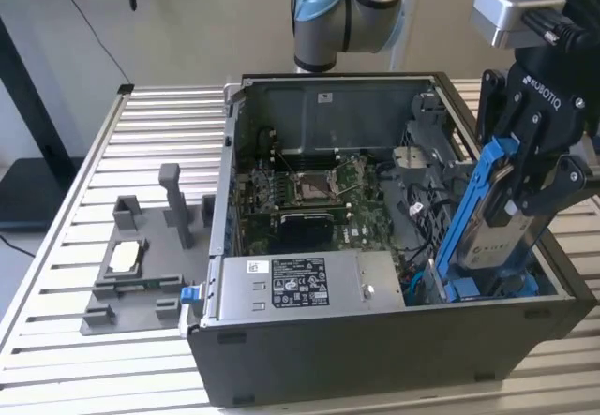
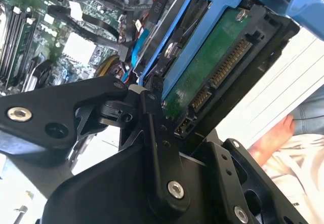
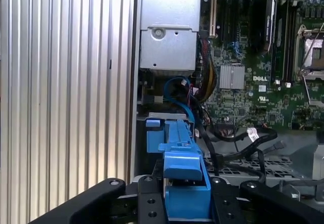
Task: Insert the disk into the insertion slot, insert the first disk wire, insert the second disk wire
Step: 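Insert the disk into the insertion slot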
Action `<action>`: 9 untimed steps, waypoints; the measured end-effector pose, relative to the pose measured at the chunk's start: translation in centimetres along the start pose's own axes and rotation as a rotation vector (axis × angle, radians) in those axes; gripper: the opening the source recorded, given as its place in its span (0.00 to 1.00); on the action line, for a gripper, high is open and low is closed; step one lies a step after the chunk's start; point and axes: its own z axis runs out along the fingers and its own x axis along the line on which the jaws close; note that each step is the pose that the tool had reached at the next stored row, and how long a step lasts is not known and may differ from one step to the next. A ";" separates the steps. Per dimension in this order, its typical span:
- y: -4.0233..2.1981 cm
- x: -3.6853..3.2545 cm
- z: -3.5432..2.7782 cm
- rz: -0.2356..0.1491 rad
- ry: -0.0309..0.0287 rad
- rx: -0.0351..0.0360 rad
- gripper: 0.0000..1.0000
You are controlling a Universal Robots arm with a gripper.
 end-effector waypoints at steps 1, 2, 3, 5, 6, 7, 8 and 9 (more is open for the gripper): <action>0.00 0.01 0.20 0.000 -0.0006 -0.0002 0.33; -0.01 0.00 0.33 0.000 -0.0003 -0.0003 0.33; -0.01 0.00 0.47 0.000 -0.0003 -0.0003 0.33; -0.02 0.00 0.84 0.000 -0.0003 -0.0003 0.33; -0.02 -0.01 1.01 0.000 -0.0002 -0.0003 0.33; -0.03 -0.01 1.20 0.000 -0.0004 -0.0003 0.33; -0.03 -0.01 1.38 0.000 -0.0002 -0.0003 0.33; -0.04 -0.02 1.56 0.000 -0.0004 -0.0003 0.33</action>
